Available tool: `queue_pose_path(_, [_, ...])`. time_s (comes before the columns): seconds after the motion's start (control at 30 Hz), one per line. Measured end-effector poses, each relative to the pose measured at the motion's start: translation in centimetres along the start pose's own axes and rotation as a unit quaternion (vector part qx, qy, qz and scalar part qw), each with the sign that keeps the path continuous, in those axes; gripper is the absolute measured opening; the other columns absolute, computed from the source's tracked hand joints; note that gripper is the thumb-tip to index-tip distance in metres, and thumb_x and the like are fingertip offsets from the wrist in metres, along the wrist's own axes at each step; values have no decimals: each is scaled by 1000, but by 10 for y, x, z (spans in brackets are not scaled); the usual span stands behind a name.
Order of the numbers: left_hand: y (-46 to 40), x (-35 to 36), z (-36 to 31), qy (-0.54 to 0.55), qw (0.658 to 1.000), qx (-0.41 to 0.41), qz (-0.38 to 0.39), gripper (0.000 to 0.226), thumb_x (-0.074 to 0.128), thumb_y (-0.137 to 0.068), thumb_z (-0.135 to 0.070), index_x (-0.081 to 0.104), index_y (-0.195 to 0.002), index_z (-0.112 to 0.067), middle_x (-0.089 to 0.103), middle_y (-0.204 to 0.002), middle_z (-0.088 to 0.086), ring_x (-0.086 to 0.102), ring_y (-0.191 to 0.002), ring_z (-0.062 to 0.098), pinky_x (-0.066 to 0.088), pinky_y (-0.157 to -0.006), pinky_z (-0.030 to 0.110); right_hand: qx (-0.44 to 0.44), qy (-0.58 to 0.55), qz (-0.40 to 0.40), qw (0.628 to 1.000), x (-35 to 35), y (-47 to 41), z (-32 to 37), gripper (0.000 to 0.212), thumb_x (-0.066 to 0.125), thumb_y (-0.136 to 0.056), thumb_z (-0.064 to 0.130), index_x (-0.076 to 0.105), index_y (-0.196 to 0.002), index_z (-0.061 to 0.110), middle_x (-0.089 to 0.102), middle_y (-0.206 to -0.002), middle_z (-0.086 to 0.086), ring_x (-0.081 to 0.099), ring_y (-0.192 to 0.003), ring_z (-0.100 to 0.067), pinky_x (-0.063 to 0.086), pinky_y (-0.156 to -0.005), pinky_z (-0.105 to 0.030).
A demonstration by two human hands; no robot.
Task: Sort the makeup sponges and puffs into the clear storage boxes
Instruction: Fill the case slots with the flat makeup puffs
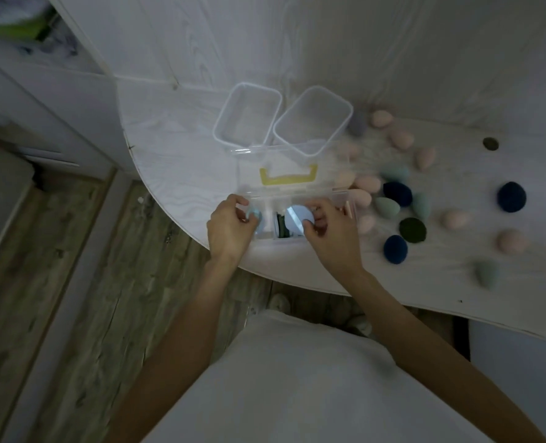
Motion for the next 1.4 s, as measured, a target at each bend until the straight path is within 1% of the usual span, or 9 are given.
queue_pose_path(0.2, [1, -13, 3, 76, 997, 0, -8, 22, 70, -80, -21, 60, -100, -21, 58, -76, -9, 57, -68, 7, 47, -67, 22, 5, -15, -3, 1000, -4, -2, 1, 22, 59, -88, 8, 59, -111, 6, 68, -95, -9, 52, -76, -5, 31, -71, 7])
queue_pose_path(0.33, [-2, 9, -8, -38, 996, 69, 33, 26, 67, -82, -18, 56, -106, -17, 61, -89, 0, 55, -71, 11, 40, -67, 23, 9, -28, 2, 1000, -3, -8, 2, 24, 60, -88, 8, 57, -112, 5, 68, -97, -11, 54, -76, -3, 29, -69, 10])
queue_pose_path(0.43, [-5, 22, -3, -87, 993, 70, 47, 25, 65, -81, -16, 54, -104, -14, 58, -96, 7, 54, -74, 18, 36, -65, 24, 2, -19, 5, 1000, 3, -15, 4, 26, 61, -87, 10, 56, -112, 8, 65, -92, -5, 50, -69, 3, 35, -65, 4])
queue_pose_path(0.57, [-4, 26, -1, -108, 987, 106, 48, 21, 64, -83, -18, 58, -103, -13, 55, -102, 12, 59, -75, 28, 37, -64, 25, -27, -4, 15, 1000, 18, -28, 13, 27, 63, -86, 11, 56, -112, 10, 58, -86, -1, 53, -75, -10, 48, -67, -22])
queue_pose_path(0.67, [-3, 27, 5, -108, 985, 127, 54, 20, 64, -86, -22, 62, -104, -14, 55, -104, 12, 60, -73, 28, 38, -66, 25, -21, -1, 11, 1000, 25, -36, 14, 27, 64, -85, 13, 56, -111, 11, 58, -87, -3, 56, -76, -15, 51, -69, -31])
queue_pose_path(0.8, [-8, 32, 8, -142, 979, 126, 71, 22, 62, -88, -25, 63, -103, -9, 57, -104, 14, 61, -79, 33, 40, -67, 29, -7, -19, -3, 1000, 26, -38, 9, 26, 64, -85, 14, 55, -110, 11, 61, -91, -8, 60, -80, -18, 53, -70, -33])
queue_pose_path(0.9, [-11, 31, 2, -160, 973, 143, 79, 23, 59, -89, -24, 60, -106, -10, 57, -100, 15, 59, -77, 33, 40, -64, 31, -21, -17, 40, 999, 38, -34, 13, 27, 64, -85, 12, 56, -110, 8, 61, -92, -10, 57, -81, -16, 48, -69, -28])
queue_pose_path(1.13, [-12, 23, 9, -164, 965, 158, 130, 25, 57, -88, -21, 65, -111, -13, 56, -105, 10, 62, -80, 27, 44, -72, 31, -50, 40, 44, 997, 50, -25, 18, 25, 61, -86, 10, 52, -109, 4, 59, -94, -12, 54, -80, -20, 38, -64, -26])
queue_pose_path(1.4, [-10, 17, 8, -148, 964, 165, 149, 33, 65, -83, -19, 63, -115, -12, 58, -106, 10, 63, -86, 27, 51, -79, 35, -77, 252, 143, 954, 80, -34, 28, 20, 45, -95, 12, 51, -112, 4, 63, -103, -14, 65, -89, -29, 49, -71, -34])
Point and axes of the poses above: each hand's wrist, its own y-axis away from the middle knuckle, its own x-axis out of the palm, z = x × y, the point moved 4 cm from there along -y, towards the middle knuckle
